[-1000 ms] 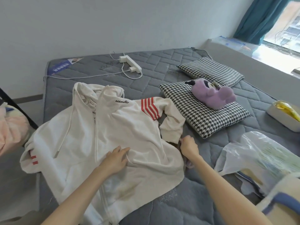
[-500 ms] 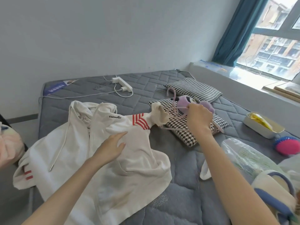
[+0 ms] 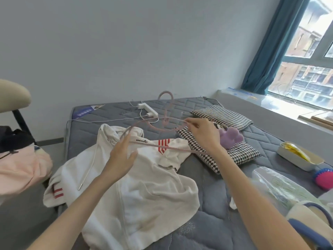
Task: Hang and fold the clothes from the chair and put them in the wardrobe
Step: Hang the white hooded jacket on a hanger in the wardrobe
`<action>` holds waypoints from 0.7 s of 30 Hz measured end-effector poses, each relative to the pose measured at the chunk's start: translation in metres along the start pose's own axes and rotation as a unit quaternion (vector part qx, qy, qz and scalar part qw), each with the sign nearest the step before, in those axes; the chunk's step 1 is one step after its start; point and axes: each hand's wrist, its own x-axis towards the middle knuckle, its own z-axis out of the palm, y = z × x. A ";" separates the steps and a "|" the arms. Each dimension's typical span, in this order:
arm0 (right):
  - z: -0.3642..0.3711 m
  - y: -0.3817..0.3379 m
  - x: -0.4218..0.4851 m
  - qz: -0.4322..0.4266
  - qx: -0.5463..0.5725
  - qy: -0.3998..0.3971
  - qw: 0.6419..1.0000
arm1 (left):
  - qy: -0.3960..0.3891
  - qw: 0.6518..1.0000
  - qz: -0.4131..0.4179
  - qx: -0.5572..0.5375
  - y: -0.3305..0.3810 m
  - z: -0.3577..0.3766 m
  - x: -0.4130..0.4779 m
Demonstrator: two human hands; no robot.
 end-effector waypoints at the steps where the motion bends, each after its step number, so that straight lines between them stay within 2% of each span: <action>1: 0.008 -0.003 -0.002 -0.003 0.022 -0.033 0.999 | 0.011 1.000 -0.023 0.016 -0.010 -0.004 -0.002; 6: 0.055 -0.013 -0.011 -0.038 0.111 -0.184 0.976 | 0.004 0.982 -0.168 0.089 -0.062 -0.018 -0.024; 10: 0.077 -0.015 -0.016 -0.042 0.169 -0.226 0.958 | 0.017 0.967 -0.231 0.107 -0.099 -0.031 -0.039; 13: 0.090 -0.014 -0.019 -0.043 0.167 -0.250 0.953 | 0.031 0.978 -0.189 0.080 -0.110 -0.038 -0.044; 16: 0.108 -0.015 -0.019 -0.048 0.081 -0.251 0.963 | 0.031 0.989 -0.144 0.032 -0.110 -0.038 -0.042; 19: 0.129 -0.023 -0.019 -0.094 0.005 -0.230 0.969 | 0.025 0.990 -0.140 -0.006 -0.108 -0.037 -0.036; 21: 0.145 -0.033 -0.021 -0.131 -0.018 -0.247 0.960 | -0.006 0.990 -0.139 -0.025 -0.109 -0.032 -0.030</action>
